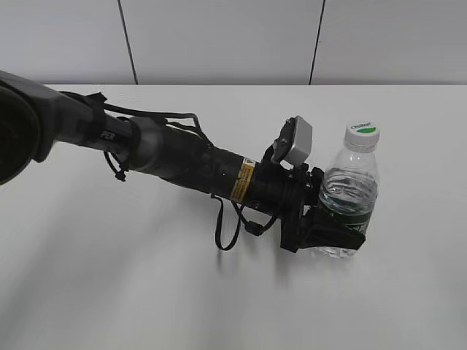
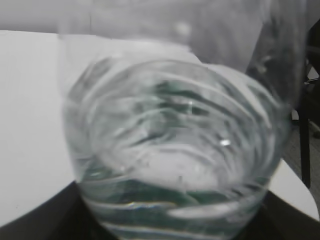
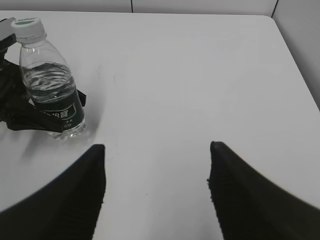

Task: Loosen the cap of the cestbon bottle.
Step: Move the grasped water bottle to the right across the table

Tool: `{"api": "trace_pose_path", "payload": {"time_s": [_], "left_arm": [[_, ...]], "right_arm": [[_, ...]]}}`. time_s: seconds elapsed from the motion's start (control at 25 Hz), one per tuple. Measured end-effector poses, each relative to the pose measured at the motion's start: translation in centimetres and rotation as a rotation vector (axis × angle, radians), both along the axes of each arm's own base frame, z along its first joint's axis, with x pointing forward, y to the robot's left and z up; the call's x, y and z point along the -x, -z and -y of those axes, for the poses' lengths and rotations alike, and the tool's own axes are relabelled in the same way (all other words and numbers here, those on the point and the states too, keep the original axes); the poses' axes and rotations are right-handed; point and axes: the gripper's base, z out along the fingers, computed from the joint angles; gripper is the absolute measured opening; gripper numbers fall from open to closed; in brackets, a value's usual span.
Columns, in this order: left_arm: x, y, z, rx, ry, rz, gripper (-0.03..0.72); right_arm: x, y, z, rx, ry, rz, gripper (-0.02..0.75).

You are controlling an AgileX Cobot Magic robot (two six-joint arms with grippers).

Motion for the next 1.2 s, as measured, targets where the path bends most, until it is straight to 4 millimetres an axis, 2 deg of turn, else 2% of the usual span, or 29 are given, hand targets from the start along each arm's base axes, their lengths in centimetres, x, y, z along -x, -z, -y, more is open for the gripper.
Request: {"api": "trace_pose_path", "payload": {"time_s": [0.56, 0.88, 1.2], "left_arm": [[-1.0, 0.7, 0.5, -0.036, -0.118, 0.120, 0.504], [-1.3, 2.7, 0.4, -0.037, -0.169, 0.084, 0.504], [-1.3, 2.8, 0.5, -0.027, -0.168, 0.090, 0.504]], "right_arm": [[0.0, 0.0, 0.0, 0.000, 0.000, 0.000, 0.496], [0.0, 0.0, 0.0, 0.000, 0.000, 0.000, 0.496], [0.0, 0.0, 0.0, 0.000, 0.000, 0.000, 0.496]]}}
